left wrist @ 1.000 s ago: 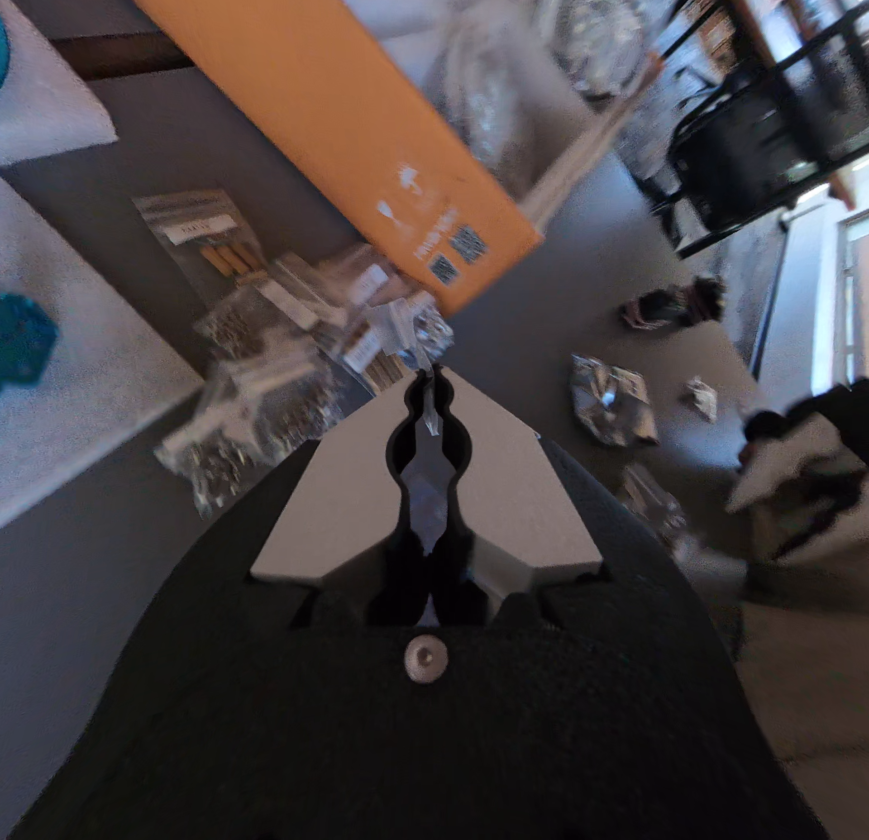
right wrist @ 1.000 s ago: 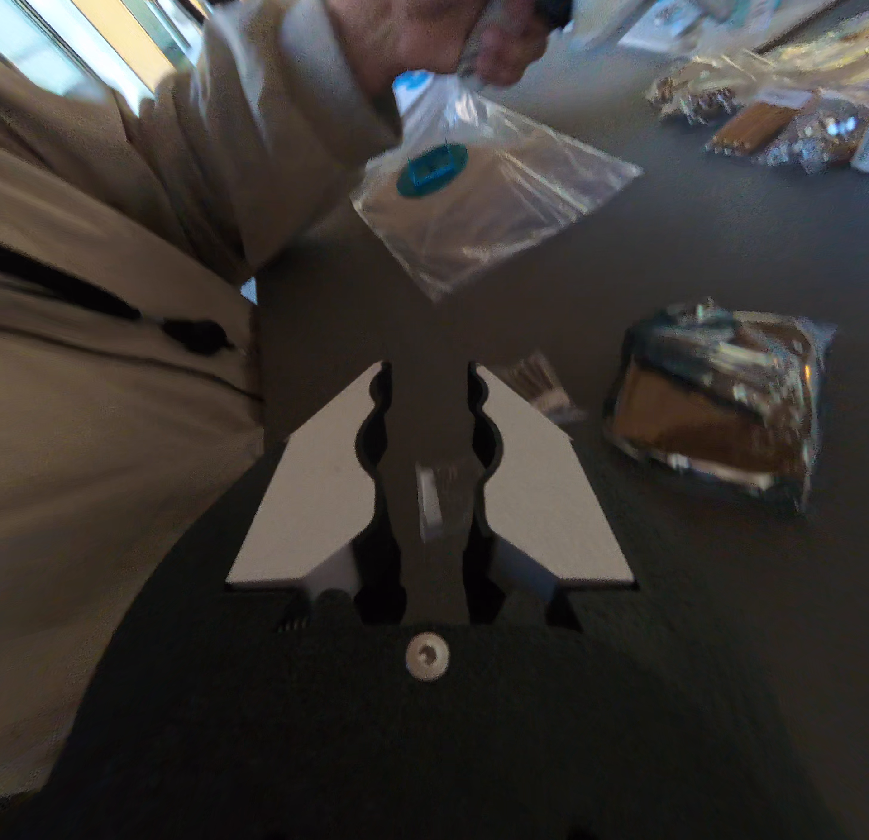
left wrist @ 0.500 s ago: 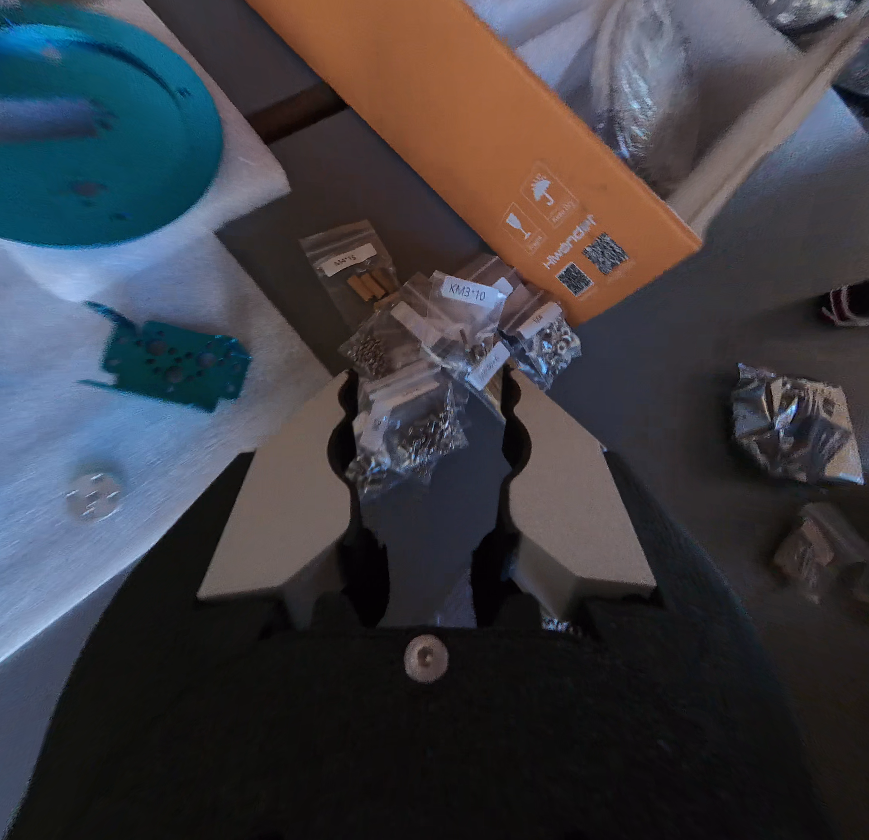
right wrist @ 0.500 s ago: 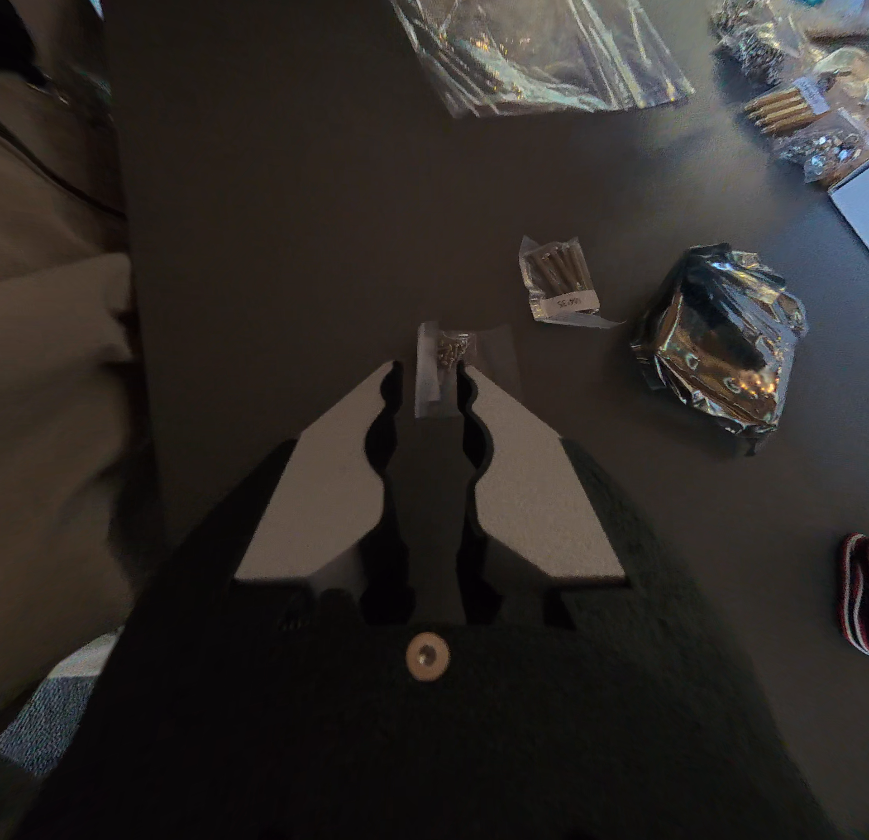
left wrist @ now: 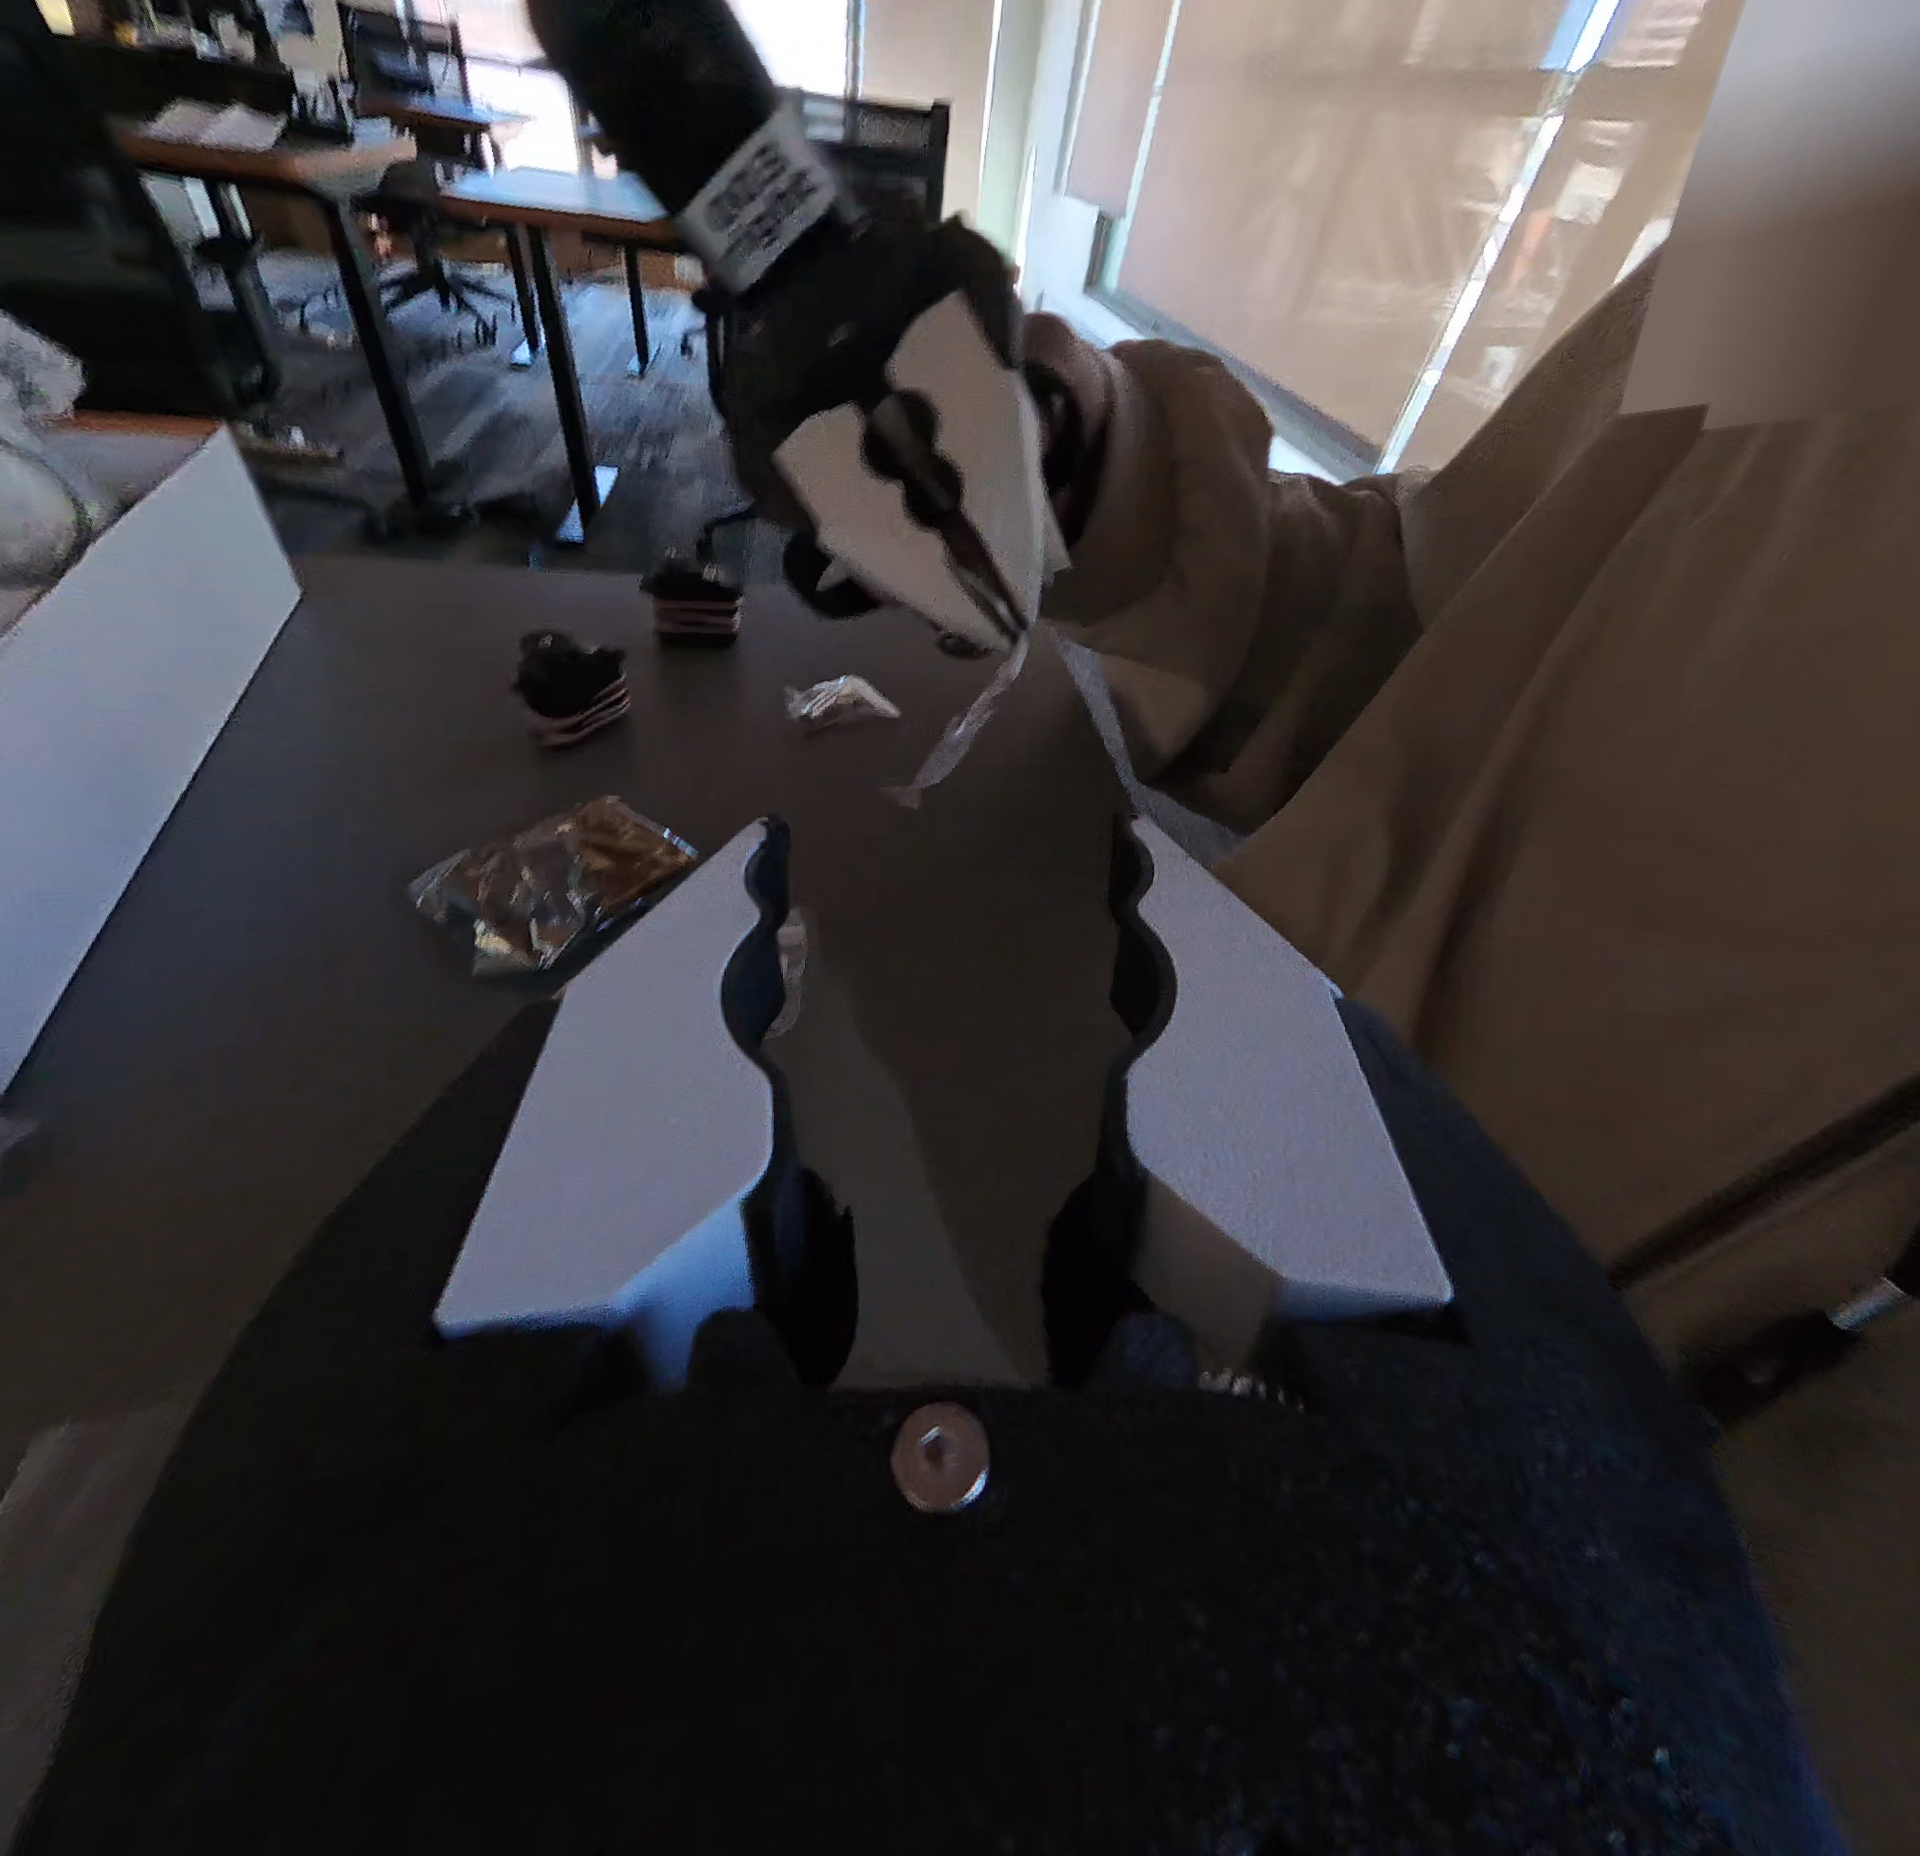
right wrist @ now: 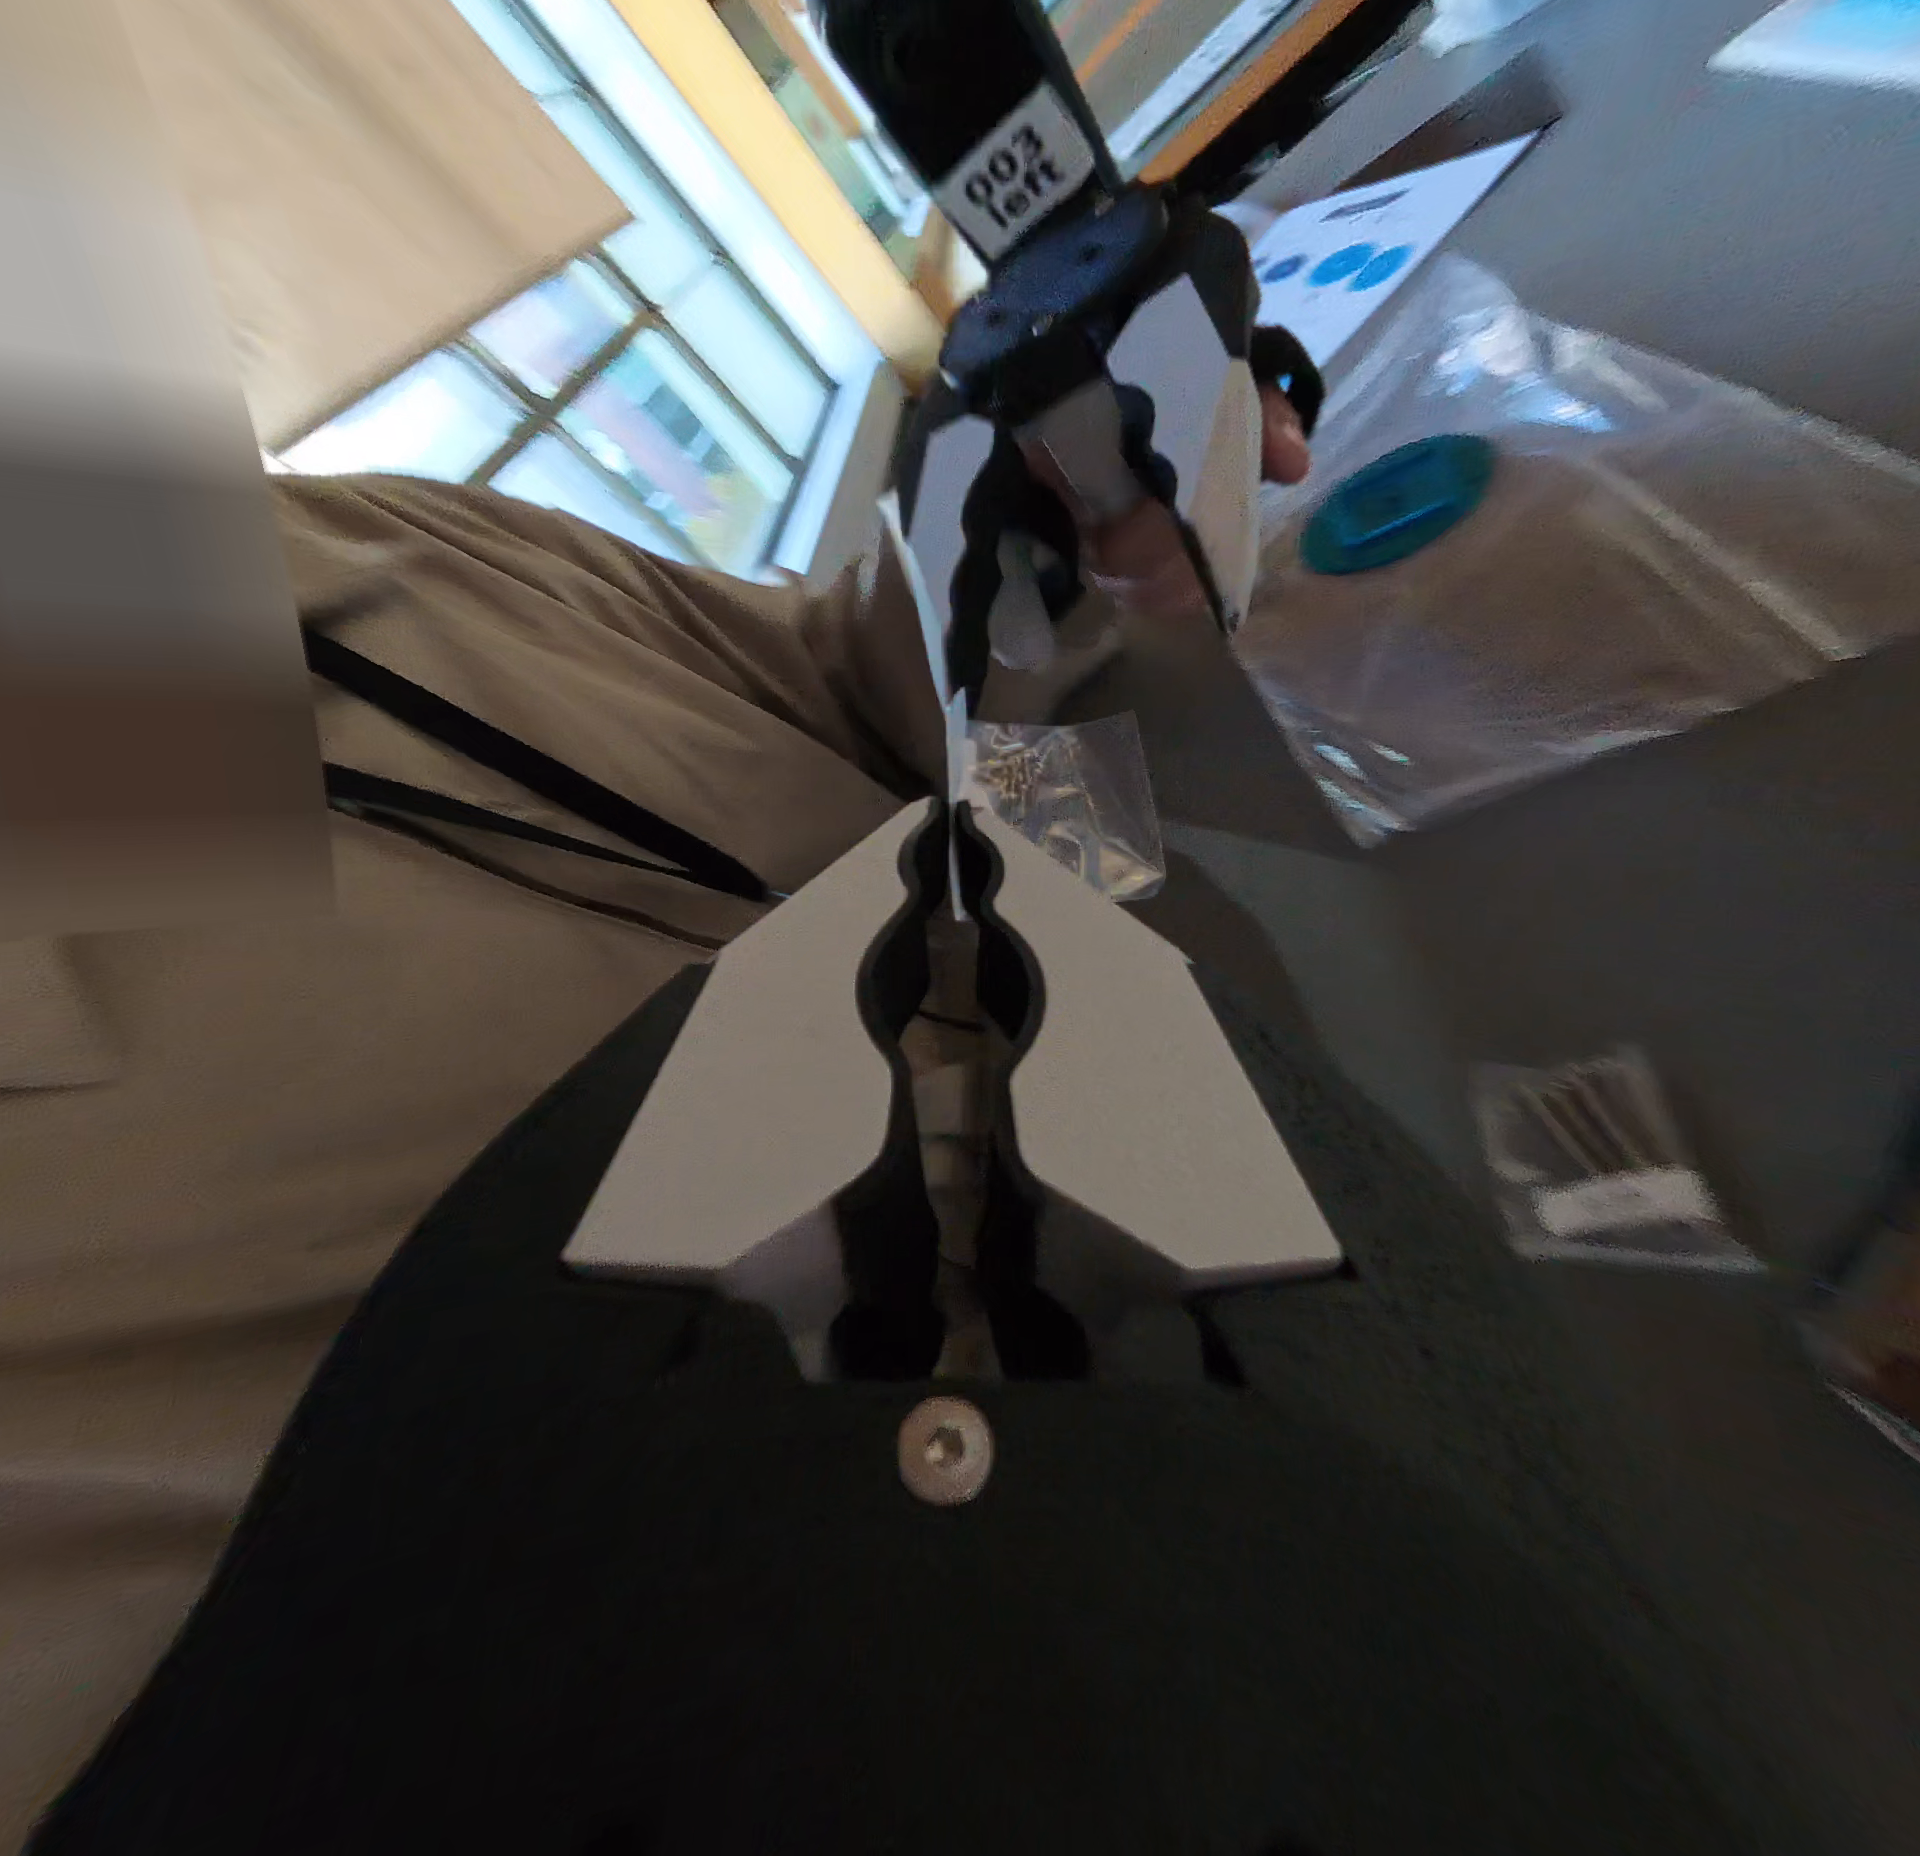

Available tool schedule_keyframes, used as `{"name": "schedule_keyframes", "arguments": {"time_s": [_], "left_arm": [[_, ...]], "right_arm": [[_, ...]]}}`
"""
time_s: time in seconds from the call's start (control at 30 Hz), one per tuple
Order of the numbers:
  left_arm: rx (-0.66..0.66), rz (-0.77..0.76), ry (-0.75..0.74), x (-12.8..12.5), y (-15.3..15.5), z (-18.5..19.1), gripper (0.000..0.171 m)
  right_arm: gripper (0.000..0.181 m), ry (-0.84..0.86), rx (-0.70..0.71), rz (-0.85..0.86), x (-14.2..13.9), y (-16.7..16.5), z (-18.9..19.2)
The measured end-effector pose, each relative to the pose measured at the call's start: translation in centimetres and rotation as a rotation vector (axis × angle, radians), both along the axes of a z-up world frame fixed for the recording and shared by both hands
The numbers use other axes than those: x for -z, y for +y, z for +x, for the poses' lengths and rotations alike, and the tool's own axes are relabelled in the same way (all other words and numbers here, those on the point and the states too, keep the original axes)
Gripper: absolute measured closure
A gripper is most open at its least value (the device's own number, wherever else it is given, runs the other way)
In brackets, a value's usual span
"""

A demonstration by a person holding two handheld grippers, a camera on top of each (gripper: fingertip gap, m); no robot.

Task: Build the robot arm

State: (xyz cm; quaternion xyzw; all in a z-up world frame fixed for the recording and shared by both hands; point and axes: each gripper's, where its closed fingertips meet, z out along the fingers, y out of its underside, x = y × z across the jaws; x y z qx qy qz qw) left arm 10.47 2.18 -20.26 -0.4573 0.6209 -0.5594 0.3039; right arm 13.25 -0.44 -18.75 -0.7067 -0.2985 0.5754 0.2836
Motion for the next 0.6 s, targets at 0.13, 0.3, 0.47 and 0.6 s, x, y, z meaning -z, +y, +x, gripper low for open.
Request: {"name": "schedule_keyframes", "arguments": {"time_s": [0.13,0.3,0.47,0.6], "left_arm": [[0.034,-0.035,-0.1,-1.3,-1.7,-0.1,0.11],[0.029,-0.055,-0.059,0.2,-2.6,-1.2,0.169],[-0.059,-0.247,-0.088,0.1,-1.5,-2.9,0.171],[-0.127,-0.37,-0.069,0.9,-0.5,-3.4,0.171]], "right_arm": [[0.181,0.075,-0.115,-0.195,-0.9,-0.2,-2.6],[0.181,0.063,-0.077,-0.203,-0.6,1.6,-4.3],[0.181,-0.011,0.005,-0.115,0.1,3.5,-4.5],[0.181,-0.125,0.059,0.025,1.0,4.7,-5.2]]}}
